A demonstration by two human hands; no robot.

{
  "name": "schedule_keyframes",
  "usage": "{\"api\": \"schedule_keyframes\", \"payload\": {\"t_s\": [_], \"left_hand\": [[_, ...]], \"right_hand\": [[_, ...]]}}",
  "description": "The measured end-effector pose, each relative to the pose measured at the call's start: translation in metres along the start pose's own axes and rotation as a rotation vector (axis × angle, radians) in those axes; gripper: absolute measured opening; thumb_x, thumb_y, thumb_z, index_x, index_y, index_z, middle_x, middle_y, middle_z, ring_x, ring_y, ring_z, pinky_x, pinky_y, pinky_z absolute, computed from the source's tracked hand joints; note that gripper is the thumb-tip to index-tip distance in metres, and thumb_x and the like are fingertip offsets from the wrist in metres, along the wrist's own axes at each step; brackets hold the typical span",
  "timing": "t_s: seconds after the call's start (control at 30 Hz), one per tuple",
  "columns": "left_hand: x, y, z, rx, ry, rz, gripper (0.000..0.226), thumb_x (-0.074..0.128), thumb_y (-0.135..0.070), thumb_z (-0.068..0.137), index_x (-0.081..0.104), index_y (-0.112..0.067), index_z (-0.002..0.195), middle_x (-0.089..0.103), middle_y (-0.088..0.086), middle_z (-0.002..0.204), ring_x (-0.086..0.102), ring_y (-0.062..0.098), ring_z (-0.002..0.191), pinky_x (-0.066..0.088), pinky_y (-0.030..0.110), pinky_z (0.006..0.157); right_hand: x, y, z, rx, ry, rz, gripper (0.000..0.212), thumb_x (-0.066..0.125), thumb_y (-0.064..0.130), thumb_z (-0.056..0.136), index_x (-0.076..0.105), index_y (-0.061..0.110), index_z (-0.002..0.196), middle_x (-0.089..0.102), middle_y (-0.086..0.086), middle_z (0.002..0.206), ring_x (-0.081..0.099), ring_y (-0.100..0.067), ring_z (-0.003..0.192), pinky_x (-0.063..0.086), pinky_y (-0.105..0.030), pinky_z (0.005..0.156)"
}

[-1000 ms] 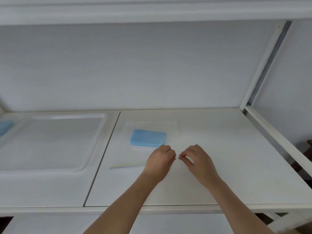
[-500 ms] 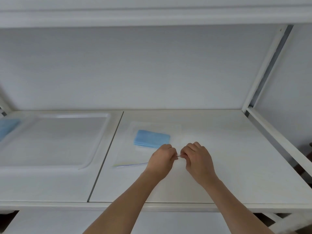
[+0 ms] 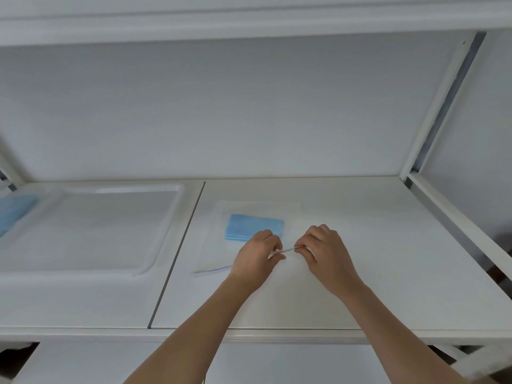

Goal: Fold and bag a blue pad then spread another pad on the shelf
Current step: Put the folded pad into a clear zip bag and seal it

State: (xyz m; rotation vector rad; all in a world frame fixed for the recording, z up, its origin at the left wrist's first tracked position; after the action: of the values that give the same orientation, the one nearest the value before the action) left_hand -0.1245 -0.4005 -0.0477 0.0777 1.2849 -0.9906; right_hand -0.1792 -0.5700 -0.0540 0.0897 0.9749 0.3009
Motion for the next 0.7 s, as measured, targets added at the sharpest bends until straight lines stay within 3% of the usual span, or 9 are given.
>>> {"api": "schedule_keyframes", "payload": {"t_s": [0.23, 0.37, 0.53, 0.6, 0.7], "left_hand": [[0.001, 0.006, -0.001, 0.033, 0.013, 0.011, 0.012, 0.063, -0.018, 0.089, 0.062, -0.007, 0.085, 0.055, 0.003, 0.084, 0.040, 0.011, 0.078, 0.043, 0.030, 0.067], [0.005, 0.003, 0.001, 0.022, 0.015, 0.017, 0.010, 0.061, -0.011, 0.088, 0.061, -0.004, 0.081, 0.057, 0.007, 0.083, 0.047, 0.018, 0.079, 0.039, 0.028, 0.065], [0.003, 0.005, 0.003, -0.006, 0.059, 0.010, 0.018, 0.064, -0.026, 0.088, 0.060, -0.008, 0.086, 0.049, -0.004, 0.082, 0.043, 0.012, 0.078, 0.043, 0.029, 0.068], [0.001, 0.009, 0.002, -0.011, 0.087, 0.034, 0.019, 0.064, -0.029, 0.088, 0.059, -0.010, 0.087, 0.048, -0.006, 0.082, 0.042, 0.011, 0.080, 0.042, 0.028, 0.068], [0.000, 0.012, 0.001, -0.013, 0.102, 0.059, 0.018, 0.062, -0.027, 0.090, 0.059, -0.010, 0.085, 0.052, -0.003, 0.082, 0.044, 0.013, 0.081, 0.039, 0.026, 0.066]], "right_hand": [[0.004, -0.002, 0.001, -0.003, 0.014, -0.027, 0.017, 0.067, 0.008, 0.078, 0.061, 0.022, 0.070, 0.046, 0.012, 0.068, 0.037, -0.009, 0.072, 0.022, -0.019, 0.071], [0.005, -0.002, 0.003, 0.018, 0.029, -0.057, 0.021, 0.068, 0.005, 0.074, 0.057, 0.022, 0.067, 0.043, 0.012, 0.065, 0.041, -0.013, 0.069, 0.019, -0.019, 0.071], [0.005, -0.005, 0.002, 0.062, 0.043, -0.074, 0.023, 0.067, 0.004, 0.076, 0.055, 0.022, 0.069, 0.044, 0.013, 0.068, 0.041, -0.013, 0.070, 0.028, -0.022, 0.071], [0.004, -0.008, 0.001, 0.099, 0.051, -0.066, 0.021, 0.069, 0.007, 0.077, 0.057, 0.024, 0.071, 0.045, 0.014, 0.071, 0.040, -0.011, 0.073, 0.029, -0.022, 0.074], [0.005, -0.009, 0.000, 0.085, 0.081, -0.086, 0.015, 0.076, 0.026, 0.074, 0.066, 0.027, 0.085, 0.051, 0.012, 0.083, 0.043, -0.012, 0.083, 0.028, -0.022, 0.081]]}}
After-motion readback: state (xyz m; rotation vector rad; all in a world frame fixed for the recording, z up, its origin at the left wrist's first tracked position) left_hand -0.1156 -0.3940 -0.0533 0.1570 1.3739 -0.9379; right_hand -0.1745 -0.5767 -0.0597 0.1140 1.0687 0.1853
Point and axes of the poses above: each hand's wrist, its own z-axis towards the middle knuckle, its own x-axis out of the palm, y = z × x, the point moved 1 cm from there along z, towards the middle knuckle
